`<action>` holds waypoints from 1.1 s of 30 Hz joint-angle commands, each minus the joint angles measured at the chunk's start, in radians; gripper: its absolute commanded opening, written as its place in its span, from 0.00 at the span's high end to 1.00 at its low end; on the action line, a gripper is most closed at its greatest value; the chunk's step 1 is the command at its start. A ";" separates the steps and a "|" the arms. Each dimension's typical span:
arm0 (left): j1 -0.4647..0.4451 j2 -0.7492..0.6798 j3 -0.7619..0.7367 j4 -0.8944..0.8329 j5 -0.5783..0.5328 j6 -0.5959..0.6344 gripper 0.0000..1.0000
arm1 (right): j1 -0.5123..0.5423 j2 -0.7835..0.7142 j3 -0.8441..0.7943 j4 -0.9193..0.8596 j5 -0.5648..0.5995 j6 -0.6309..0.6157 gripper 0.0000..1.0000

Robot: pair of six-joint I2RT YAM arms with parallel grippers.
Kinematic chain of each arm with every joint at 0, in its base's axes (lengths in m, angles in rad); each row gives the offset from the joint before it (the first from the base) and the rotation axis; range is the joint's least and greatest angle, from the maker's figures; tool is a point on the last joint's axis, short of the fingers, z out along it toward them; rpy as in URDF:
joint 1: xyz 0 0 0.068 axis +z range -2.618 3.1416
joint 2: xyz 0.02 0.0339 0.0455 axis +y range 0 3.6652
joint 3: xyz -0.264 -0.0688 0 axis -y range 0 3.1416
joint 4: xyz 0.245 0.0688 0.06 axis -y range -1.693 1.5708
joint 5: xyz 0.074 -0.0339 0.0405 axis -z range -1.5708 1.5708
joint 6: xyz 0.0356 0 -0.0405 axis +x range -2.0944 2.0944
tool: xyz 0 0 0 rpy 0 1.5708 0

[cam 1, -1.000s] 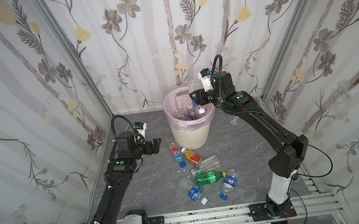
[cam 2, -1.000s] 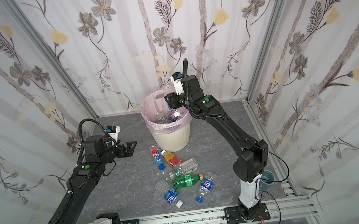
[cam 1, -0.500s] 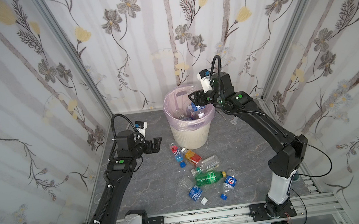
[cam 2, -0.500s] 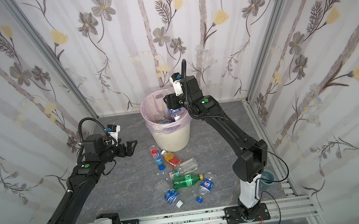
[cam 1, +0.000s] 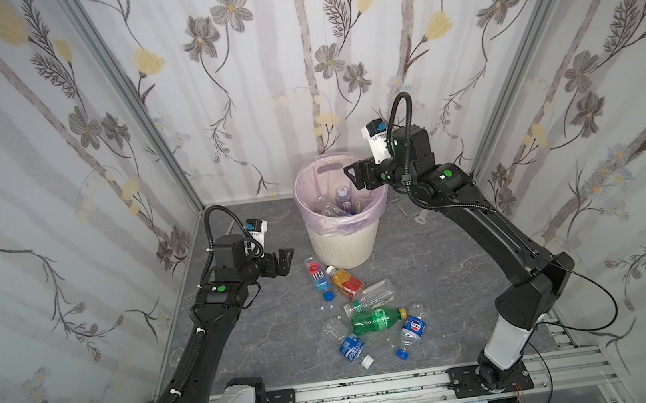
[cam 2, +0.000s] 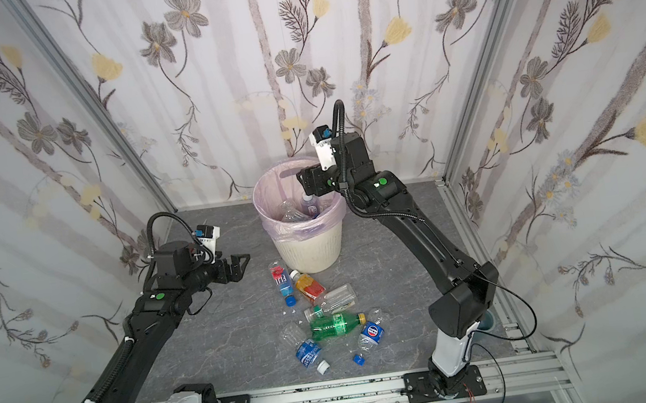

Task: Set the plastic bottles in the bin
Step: 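Open the right gripper to drop the bottle into the bin, then withdraw the right gripper from the bin while the left gripper lowers over the FIJI bottle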

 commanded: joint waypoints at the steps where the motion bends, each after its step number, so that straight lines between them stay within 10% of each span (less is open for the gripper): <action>1: -0.015 0.018 0.005 0.018 -0.001 -0.024 0.01 | 0.001 -0.088 -0.113 0.114 0.014 -0.043 0.17; 14: -0.118 0.098 0.011 0.028 -0.109 -0.121 0.04 | -0.034 -0.612 -0.850 0.461 0.164 -0.118 0.02; 33: -0.282 0.336 0.025 0.099 -0.208 -0.405 0.10 | -0.206 -0.928 -1.158 0.482 0.176 -0.052 0.00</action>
